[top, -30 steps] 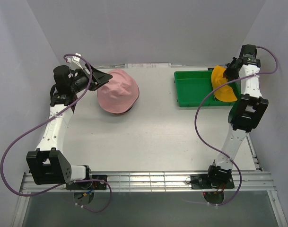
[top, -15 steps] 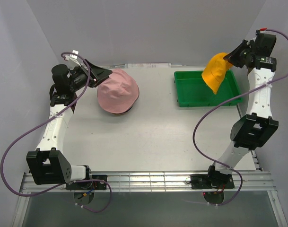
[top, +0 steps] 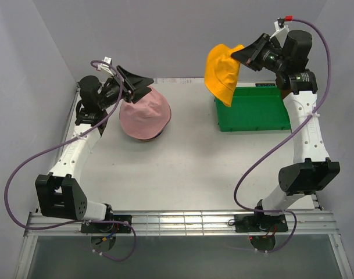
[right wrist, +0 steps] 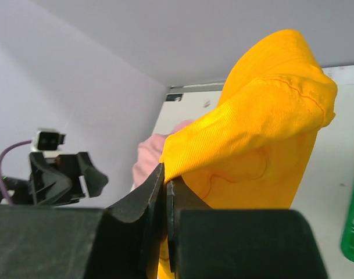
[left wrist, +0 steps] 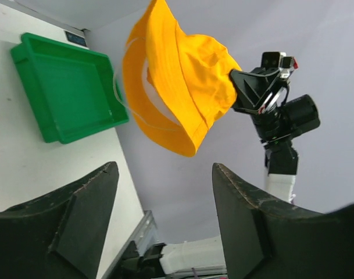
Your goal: Stack the hats
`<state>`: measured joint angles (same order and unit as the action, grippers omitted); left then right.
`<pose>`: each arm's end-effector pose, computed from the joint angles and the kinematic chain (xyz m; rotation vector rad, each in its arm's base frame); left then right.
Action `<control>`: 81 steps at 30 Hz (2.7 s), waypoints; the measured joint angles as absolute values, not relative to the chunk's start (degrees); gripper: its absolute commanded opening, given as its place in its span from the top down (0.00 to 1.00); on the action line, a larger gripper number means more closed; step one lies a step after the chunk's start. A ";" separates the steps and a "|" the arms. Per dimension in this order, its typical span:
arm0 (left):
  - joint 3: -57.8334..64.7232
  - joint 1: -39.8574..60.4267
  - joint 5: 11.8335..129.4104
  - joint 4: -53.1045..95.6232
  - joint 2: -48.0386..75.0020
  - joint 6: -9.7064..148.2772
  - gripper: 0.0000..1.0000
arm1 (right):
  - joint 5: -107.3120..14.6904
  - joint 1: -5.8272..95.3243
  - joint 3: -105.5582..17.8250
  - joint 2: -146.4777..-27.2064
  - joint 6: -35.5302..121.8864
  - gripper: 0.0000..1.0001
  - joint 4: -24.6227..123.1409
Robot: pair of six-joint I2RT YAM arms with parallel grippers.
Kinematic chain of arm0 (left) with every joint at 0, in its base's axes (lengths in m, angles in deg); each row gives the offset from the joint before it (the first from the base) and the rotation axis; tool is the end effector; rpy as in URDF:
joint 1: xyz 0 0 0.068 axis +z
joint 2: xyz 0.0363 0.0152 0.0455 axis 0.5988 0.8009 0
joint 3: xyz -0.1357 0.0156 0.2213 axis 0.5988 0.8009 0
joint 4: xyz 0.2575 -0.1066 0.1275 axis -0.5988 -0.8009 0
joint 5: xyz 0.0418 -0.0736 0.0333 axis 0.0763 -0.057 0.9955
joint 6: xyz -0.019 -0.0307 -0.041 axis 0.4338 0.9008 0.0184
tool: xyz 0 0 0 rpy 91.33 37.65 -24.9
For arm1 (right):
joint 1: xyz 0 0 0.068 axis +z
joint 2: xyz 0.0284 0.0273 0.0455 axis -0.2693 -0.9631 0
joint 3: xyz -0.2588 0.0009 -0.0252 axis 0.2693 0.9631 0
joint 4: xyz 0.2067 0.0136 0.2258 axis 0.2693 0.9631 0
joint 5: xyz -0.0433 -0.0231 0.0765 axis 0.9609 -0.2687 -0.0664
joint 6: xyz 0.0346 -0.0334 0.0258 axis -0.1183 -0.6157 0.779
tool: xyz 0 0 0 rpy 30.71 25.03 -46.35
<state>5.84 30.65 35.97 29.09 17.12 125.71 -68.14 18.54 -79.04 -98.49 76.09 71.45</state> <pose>0.3668 -0.0645 0.3730 -0.2901 1.7804 -1.5477 0.3954 0.0381 0.5031 0.1451 1.7321 0.9795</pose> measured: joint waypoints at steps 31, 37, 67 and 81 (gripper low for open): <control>5.60 21.67 48.29 39.60 23.92 140.53 0.69 | -73.78 38.76 -80.09 -102.31 81.47 0.92 60.67; 5.49 22.24 48.01 40.19 24.66 138.61 0.93 | -73.08 39.30 -81.18 -104.43 78.03 0.92 62.64; 7.69 44.73 31.46 34.27 30.56 127.33 1.00 | -62.59 53.34 -92.13 -121.66 68.94 0.92 69.07; 11.82 49.78 30.22 34.23 30.21 124.12 1.00 | -60.84 54.52 -92.19 -124.87 69.33 0.87 67.69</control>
<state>11.82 49.78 30.22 34.23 30.21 124.12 -60.84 54.52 -92.19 -124.87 69.33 67.69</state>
